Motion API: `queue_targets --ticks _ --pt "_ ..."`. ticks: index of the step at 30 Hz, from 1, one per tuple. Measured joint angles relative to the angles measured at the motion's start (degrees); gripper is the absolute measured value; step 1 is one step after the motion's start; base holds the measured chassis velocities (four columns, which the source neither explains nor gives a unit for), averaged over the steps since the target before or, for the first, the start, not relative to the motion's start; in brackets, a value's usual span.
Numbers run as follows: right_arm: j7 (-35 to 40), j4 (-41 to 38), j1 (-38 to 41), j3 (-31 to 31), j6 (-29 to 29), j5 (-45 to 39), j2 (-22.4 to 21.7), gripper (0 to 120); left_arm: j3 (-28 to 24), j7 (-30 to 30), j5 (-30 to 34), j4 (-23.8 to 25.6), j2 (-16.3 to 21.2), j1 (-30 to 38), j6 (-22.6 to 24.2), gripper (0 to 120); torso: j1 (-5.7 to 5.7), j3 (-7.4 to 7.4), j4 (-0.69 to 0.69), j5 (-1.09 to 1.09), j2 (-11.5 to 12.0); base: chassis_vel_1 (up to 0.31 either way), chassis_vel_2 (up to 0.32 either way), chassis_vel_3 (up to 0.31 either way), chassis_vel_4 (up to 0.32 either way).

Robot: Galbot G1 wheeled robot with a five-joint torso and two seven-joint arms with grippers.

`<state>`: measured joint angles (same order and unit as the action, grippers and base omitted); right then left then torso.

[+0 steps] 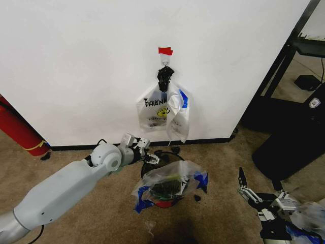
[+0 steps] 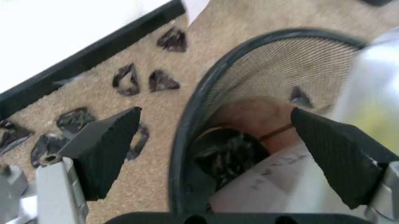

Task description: Pick up the garbage bag from the wall and place it over the trash bin.

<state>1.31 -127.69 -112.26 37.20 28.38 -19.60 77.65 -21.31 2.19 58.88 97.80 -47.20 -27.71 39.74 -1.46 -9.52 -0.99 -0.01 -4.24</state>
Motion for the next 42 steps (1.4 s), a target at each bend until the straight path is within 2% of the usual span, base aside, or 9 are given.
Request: queue_targets --ticks 5,12,17,20,24,29,35,40,42 --pt "0.00 -0.33 -0.60 0.12 0.67 0.68 0.53 100 0.30 0.15 -1.61 -2.18 -1.45 -0.86 -0.23 88 0.00 0.00 0.01 0.00 0.00 0.000 0.000 0.000 0.000" --pt "0.21 -0.27 -0.75 -0.28 0.69 0.43 1.06 100 1.32 0.84 0.56 -3.65 -1.94 -1.45 -0.18 65 0.00 0.00 0.00 0.01 0.00 0.000 0.000 0.000 0.000" --pt "0.21 -0.91 -0.25 -1.01 -0.16 0.30 2.25 100 1.19 0.80 1.63 -5.05 -2.35 -1.25 0.59 43 0.00 0.00 0.01 0.01 0.00 0.000 0.000 0.000 0.000" --pt "0.21 -0.93 -0.30 -1.03 -0.17 0.18 2.35 100 1.12 0.74 1.67 -5.34 -2.52 -1.13 0.68 36 0.00 0.00 0.00 0.01 0.00 0.000 0.000 0.000 0.000" --pt "0.30 -0.92 -0.34 -0.56 -0.17 -0.41 2.03 100 0.73 0.82 1.67 -5.98 -2.76 -0.77 0.74 17 0.00 0.00 0.00 0.01 0.00 0.000 0.000 0.000 0.000" --pt "0.33 -1.03 -0.25 -0.44 -0.35 -0.61 1.86 100 0.39 1.45 1.72 -5.82 -2.81 -0.76 0.63 2 0.01 0.00 0.00 0.01 0.00 0.000 0.000 0.000 0.000" --pt "0.61 -0.69 0.31 -0.49 -0.82 -0.59 1.90 100 0.73 4.29 2.90 -3.74 -2.20 -1.53 1.83 1 0.00 0.00 0.00 0.01 0.00 0.000 0.000 0.000 0.000" --pt "0.70 -0.65 0.47 -0.54 -1.19 -0.60 1.89 100 4.06 9.53 7.32 -0.40 -1.53 -3.89 2.35 1 0.00 0.00 0.01 0.00 0.00 0.000 0.000 0.000 0.000" --pt "0.79 -0.53 0.61 -0.54 -1.37 -0.60 1.89 100 6.95 14.15 10.23 2.21 -1.19 -5.94 2.46 1 0.00 0.00 0.01 0.01 0.00 0.000 0.000 0.000 0.000"
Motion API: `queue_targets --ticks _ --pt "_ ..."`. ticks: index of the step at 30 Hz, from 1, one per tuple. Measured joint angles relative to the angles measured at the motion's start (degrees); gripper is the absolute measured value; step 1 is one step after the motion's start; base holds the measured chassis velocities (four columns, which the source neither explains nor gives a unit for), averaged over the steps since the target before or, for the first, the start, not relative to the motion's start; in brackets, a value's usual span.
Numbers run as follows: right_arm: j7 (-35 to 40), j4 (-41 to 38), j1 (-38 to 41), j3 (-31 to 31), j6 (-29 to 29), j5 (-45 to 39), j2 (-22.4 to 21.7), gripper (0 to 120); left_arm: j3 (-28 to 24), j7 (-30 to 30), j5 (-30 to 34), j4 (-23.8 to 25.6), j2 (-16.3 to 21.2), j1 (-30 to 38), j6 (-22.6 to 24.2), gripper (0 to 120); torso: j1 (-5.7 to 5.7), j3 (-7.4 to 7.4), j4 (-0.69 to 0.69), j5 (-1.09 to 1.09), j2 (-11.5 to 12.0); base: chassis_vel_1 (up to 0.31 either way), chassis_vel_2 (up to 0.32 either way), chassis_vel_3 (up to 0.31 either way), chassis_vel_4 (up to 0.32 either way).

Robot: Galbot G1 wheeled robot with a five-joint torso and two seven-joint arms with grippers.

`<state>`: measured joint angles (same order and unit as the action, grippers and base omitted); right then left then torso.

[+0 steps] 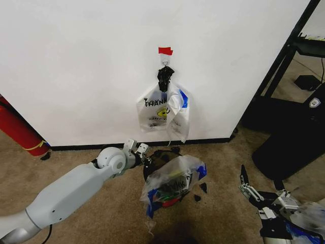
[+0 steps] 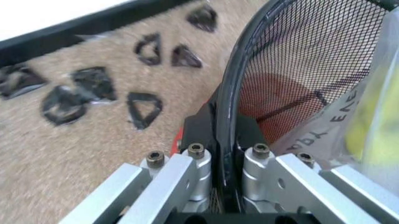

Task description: Pick up the garbage bag from the wall and place it over the trash bin.

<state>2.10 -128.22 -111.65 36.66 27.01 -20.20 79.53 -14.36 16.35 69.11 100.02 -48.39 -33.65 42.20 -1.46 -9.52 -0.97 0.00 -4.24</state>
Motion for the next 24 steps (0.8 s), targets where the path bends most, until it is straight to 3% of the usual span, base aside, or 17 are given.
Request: queue_targets --ticks 8,13,17,19,24 --pt "0.59 0.58 0.79 -0.36 -2.05 -0.16 -0.40 100 11.97 12.16 7.63 8.55 0.89 -10.95 0.00 1 0.00 0.00 0.00 0.00 0.00 0.000 0.000 0.000 0.000" --pt "0.94 0.26 1.45 -0.54 -3.70 -0.23 -0.75 100 18.01 21.34 11.02 13.44 0.84 -19.12 -3.97 1 0.00 0.01 0.01 0.00 0.00 0.000 0.000 0.000 0.000" --pt "0.95 0.09 1.54 -0.66 -4.05 -0.15 -0.74 100 19.51 25.24 11.68 15.28 0.21 -21.58 -6.36 1 0.00 0.01 0.01 0.00 0.00 0.000 0.000 0.000 0.000" --pt "0.95 -0.16 1.57 -0.99 -4.41 0.19 -0.65 100 20.48 29.93 11.95 17.93 -1.39 -24.89 -10.12 1 0.00 0.01 -0.01 0.00 0.00 0.000 0.000 0.000 0.000" --pt "0.97 -0.31 1.40 -1.19 -4.48 0.56 -0.47 100 20.19 33.08 11.48 18.84 -4.63 -27.91 -14.49 1 0.00 0.01 -0.01 -0.01 0.00 0.000 0.000 0.000 0.000"
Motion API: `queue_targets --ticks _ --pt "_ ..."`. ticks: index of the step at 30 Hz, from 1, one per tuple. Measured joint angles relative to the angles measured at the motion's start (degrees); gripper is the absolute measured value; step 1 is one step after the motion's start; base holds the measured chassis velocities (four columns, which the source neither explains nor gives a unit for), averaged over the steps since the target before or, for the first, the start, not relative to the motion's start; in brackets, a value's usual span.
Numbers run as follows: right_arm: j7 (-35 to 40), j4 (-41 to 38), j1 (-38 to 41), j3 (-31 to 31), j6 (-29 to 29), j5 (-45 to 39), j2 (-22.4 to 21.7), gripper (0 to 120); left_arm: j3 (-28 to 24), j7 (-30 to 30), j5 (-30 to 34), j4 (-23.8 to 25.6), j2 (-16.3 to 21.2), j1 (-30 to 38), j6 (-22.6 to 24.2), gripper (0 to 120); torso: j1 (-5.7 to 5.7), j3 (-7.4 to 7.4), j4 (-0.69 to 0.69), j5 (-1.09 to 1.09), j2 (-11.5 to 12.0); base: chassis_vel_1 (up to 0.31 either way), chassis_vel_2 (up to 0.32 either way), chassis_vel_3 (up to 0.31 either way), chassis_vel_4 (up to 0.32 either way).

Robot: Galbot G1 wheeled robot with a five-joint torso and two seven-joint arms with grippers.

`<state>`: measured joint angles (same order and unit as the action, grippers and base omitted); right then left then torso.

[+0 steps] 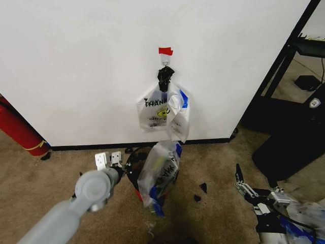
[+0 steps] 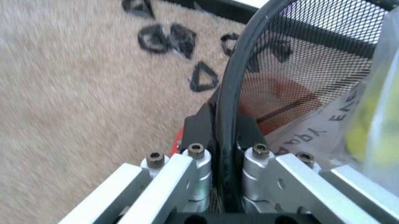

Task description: Pick up the garbage bag from the wall and place it over the trash bin.

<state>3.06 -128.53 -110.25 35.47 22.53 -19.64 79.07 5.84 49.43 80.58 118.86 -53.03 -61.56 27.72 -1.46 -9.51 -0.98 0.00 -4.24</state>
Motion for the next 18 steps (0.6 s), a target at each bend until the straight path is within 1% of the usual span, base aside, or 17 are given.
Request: queue_targets --ticks 3,5,6,9,11,18 --pt "0.00 -0.53 -0.62 -0.04 0.00 0.32 -0.01 100 -0.54 0.03 -2.16 -1.23 -3.43 -0.93 -3.43 1 0.00 0.00 -0.01 0.00 0.00 0.000 0.000 0.000 0.000" --pt "0.00 -0.72 -0.77 -0.05 0.00 0.37 -0.03 100 -0.68 0.03 -2.73 -1.43 -4.05 -1.03 -3.83 1 0.00 0.00 -0.01 0.00 0.00 0.000 0.000 0.000 0.000" --pt "0.00 -1.05 -0.98 -0.05 0.00 0.48 -0.06 100 -1.05 0.01 -3.89 -1.73 -5.07 -1.24 -4.50 1 0.00 0.00 -0.01 0.00 0.00 0.000 0.000 0.000 0.000" --pt "0.00 -1.39 -1.06 -0.07 -0.08 0.72 -0.04 100 -2.01 -0.10 -6.69 -2.15 -6.33 -1.79 -5.69 1 0.00 0.00 -0.01 0.00 0.00 0.000 0.000 0.000 0.000" --pt "0.00 -1.53 -1.14 -0.09 -0.31 0.85 -0.05 100 -2.47 0.09 -8.27 -2.25 -6.35 -2.12 -6.57 1 0.00 0.00 -0.01 -0.01 0.00 0.000 0.000 0.000 0.000" --pt "0.00 -1.40 -1.19 -0.28 -0.74 1.07 -0.08 100 -2.60 0.46 -10.15 -2.26 -5.52 -3.39 -7.58 1 0.00 0.00 0.00 0.00 0.00 0.000 0.000 0.000 0.000"
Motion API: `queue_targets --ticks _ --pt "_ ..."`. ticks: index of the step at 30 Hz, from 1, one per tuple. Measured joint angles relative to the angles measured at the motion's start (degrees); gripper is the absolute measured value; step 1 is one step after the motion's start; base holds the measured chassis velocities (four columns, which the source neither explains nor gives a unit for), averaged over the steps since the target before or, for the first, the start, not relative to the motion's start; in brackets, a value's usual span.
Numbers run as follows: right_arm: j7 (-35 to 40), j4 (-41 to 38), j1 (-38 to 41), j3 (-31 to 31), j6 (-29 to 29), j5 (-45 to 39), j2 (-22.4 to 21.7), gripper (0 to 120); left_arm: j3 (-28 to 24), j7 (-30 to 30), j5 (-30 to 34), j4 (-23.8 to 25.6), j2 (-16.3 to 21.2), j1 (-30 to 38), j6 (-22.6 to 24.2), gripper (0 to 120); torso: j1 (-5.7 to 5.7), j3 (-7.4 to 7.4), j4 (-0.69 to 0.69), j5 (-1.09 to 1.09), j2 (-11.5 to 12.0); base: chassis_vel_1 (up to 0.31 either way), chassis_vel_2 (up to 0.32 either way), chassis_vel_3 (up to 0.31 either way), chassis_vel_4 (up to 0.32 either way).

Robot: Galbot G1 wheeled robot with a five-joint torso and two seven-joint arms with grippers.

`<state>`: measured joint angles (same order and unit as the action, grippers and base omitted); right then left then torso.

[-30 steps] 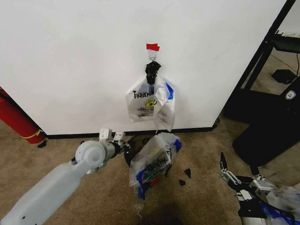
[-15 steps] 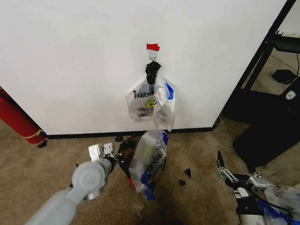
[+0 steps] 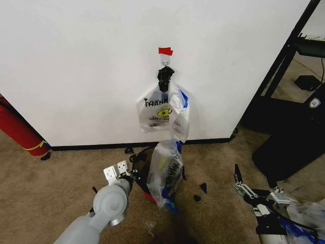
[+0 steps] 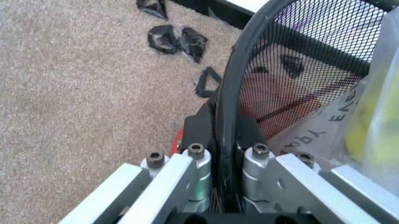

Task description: Pick up the garbage bag from the wall and place it over the trash bin.

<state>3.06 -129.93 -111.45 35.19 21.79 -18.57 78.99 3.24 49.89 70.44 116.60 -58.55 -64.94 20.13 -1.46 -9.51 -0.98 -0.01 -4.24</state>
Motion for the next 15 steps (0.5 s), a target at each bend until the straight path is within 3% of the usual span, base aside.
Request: queue_targets --ticks 12,15 --pt "0.66 -1.99 -0.38 -0.30 -2.94 -2.36 -0.07 100 -0.47 0.40 -1.45 -0.73 -0.93 -0.45 0.35 1 0.00 0.00 -0.01 0.01 0.00 0.000 0.000 0.000 0.000" --pt "0.79 -2.07 -0.34 -0.11 -3.27 -3.26 -0.18 100 -0.70 0.44 -1.78 -0.69 -0.73 -0.78 0.73 11 0.00 0.00 0.00 0.02 0.00 0.000 0.000 0.000 0.000"
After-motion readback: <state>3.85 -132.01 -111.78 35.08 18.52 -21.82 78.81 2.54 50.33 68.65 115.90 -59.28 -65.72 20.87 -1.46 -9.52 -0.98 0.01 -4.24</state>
